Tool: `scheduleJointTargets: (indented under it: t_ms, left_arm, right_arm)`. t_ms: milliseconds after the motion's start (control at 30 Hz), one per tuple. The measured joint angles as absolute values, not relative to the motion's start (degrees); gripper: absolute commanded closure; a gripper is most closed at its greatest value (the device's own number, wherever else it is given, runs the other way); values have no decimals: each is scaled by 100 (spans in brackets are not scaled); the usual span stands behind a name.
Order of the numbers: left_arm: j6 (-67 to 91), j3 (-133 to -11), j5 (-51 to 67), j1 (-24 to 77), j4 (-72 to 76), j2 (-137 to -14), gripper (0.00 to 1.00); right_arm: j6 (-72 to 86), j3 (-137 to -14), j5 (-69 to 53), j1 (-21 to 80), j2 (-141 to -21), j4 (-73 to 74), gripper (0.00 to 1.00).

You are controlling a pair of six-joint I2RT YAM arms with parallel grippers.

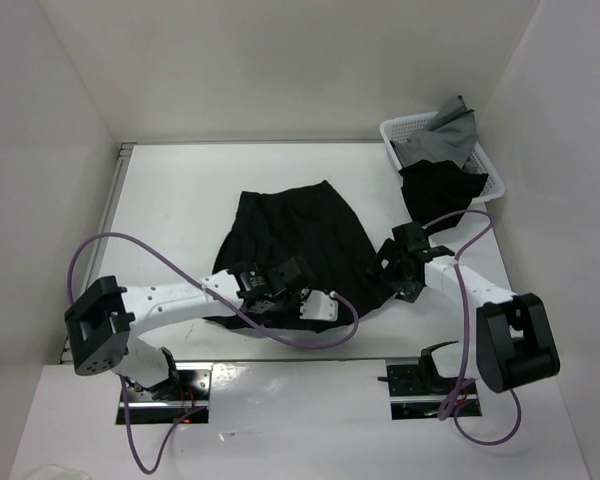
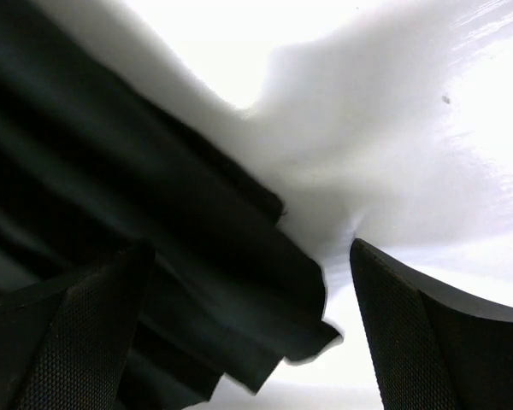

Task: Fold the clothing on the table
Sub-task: Flatten the skirt out

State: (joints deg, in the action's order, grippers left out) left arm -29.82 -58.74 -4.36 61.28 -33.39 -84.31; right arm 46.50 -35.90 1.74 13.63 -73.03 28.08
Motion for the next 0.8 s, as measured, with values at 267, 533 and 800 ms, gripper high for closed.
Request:
scheduleJointTargets:
  t_ms: [267,533,800]
  left_arm:
    - [-2707,-5649,-311,5282,-4106,-7297,5]
    - [-3306,-5063,-305,2945,-4440,-6672,4]
    - [-3730,-4991,419,1321,-4543,-8366,0]
  right_arm:
    - [4556,-3745,172,1363,-7717,2517,1]
    - [4495,-3765,5,1363,-7806,2296,11]
    - [4425,-3706,-252,1363,-7762,2255,19]
